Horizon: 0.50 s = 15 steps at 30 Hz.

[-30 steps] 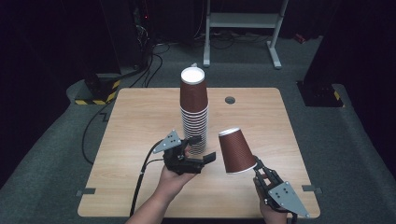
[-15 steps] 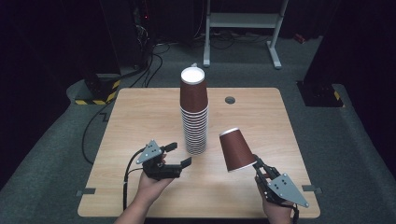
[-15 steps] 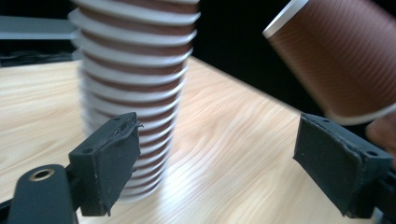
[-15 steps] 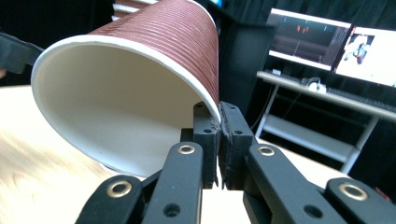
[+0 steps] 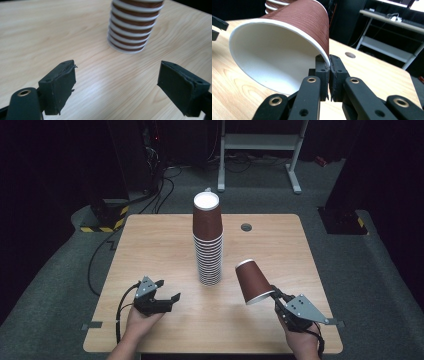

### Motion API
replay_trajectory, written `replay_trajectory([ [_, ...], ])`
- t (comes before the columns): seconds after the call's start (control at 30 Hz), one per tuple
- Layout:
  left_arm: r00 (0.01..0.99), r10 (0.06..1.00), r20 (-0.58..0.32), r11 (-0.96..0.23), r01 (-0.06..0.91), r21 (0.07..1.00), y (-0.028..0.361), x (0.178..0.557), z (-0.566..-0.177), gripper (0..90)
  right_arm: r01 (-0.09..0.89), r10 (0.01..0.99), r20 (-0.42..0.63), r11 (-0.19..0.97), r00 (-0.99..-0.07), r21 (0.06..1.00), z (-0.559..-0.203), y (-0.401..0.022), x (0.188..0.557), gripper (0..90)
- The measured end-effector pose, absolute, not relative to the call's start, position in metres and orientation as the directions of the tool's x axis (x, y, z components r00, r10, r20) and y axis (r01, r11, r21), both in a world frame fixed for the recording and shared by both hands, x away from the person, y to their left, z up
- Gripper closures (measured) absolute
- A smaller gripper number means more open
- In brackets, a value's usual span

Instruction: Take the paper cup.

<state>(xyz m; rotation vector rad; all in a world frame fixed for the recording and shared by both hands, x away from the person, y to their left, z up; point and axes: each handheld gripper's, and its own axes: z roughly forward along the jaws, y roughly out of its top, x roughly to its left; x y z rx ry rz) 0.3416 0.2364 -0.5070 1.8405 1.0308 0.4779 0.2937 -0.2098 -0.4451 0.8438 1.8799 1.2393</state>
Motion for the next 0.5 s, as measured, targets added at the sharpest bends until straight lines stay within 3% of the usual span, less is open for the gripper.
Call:
replay_trajectory([
  [0.3, 0.518, 0.855, -0.010, -0.294, 0.501, 0.814, 0.253, 0.344, -0.529, 15.0, 0.248, 0.813, -0.186, 0.373, -0.551, 0.894, -0.439, -0.211, 0.302, 86.0],
  [0.5, 0.526, 0.851, -0.017, -0.302, 0.515, 0.802, 0.253, 0.346, -0.533, 15.1, 0.327, 0.809, -0.172, 0.408, -0.562, 0.853, -0.432, -0.210, 0.308, 86.0],
])
